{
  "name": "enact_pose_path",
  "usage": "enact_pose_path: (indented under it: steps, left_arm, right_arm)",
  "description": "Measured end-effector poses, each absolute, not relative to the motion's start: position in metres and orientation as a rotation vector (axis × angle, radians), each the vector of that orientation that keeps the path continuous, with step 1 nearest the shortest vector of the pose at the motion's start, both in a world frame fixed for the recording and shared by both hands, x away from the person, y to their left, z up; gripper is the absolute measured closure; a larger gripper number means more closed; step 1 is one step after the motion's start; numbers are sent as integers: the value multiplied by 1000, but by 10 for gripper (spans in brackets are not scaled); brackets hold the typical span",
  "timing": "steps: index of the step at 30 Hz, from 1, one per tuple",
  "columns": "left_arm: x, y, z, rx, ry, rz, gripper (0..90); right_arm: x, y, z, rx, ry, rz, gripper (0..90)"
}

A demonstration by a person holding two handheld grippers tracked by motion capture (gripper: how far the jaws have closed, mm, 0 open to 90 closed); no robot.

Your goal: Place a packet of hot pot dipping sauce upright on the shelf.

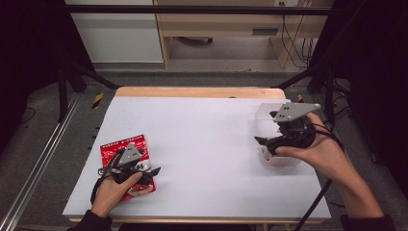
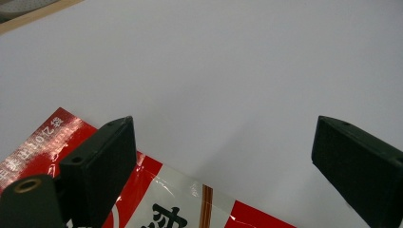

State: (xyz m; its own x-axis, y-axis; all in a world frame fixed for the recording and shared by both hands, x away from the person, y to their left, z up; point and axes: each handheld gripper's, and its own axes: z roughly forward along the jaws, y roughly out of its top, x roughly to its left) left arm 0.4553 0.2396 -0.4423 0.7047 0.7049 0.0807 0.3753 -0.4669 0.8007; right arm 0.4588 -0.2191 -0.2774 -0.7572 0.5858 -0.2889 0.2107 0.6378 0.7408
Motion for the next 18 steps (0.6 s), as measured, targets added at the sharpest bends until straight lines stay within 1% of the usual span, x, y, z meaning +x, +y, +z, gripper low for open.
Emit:
enact_pose_path:
  steps: [7,13,16,18]
  left_arm:
    - [456,244,-441,2104,831,522,76]
    - [457,248,-439,2103,839,529,75]
    - [458,251,-439,2103,843,529,76]
    - [458,252,-438,2104,844,529,78]
  right_arm:
    - [442,-184,-300,646,2326,1034,106]
    - [433,-156,-330,626,2360,1043,113]
    - [430,-146,-345,625,2387,1049,140]
    - [427,-141,-355,635,2385,1069,141]
